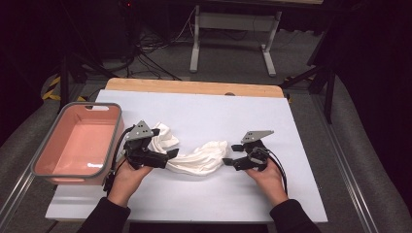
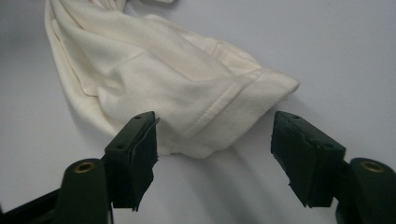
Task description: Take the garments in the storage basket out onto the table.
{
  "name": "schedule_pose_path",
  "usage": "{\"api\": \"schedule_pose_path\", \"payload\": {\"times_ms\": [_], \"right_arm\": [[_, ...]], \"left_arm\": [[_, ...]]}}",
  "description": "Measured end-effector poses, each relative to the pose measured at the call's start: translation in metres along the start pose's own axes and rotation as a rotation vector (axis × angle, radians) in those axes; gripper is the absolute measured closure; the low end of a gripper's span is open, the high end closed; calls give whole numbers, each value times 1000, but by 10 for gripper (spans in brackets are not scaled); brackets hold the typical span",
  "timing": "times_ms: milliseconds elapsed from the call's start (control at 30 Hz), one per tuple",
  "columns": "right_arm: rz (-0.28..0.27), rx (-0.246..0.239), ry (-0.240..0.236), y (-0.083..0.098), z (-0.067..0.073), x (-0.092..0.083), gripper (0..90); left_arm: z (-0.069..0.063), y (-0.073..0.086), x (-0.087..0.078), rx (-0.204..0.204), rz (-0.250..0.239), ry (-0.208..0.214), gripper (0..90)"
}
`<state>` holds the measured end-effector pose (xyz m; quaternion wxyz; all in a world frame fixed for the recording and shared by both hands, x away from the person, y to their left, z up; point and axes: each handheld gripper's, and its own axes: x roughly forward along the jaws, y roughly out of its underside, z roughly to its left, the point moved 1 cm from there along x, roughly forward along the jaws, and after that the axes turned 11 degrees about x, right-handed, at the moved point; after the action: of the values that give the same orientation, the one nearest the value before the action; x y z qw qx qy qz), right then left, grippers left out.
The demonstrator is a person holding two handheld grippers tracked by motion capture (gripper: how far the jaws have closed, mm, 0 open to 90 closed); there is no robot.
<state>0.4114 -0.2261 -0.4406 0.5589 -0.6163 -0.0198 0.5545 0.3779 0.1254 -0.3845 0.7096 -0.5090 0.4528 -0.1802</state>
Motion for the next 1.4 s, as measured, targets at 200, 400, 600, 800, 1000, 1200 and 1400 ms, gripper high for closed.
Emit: {"api": "schedule_pose_path", "payload": {"times_ms": [200,400,600,800,1000,1200,1400], "right_arm": [[59,4,-30,2,-2,17,452],[69,-14,-76,1,2,14,789],[28,-37,-102,-8,12,-6,867],[-9,-76,-146,-23,32,-24,867],[-39,-117,-179,-42,55,-28,867],[-48,-110,-196,-61,66,-16,867],[-52,-98,-198,-73,68,0,867]], "left_arm": [[-1,0,1,7,7,22,13],[-6,0,4,12,18,38,9],[-9,0,5,34,18,31,31],[-16,-2,5,63,4,47,100],[-19,-1,0,63,-28,75,178],[-27,0,-7,79,-45,95,244],[-36,1,-9,86,-47,128,305]]}}
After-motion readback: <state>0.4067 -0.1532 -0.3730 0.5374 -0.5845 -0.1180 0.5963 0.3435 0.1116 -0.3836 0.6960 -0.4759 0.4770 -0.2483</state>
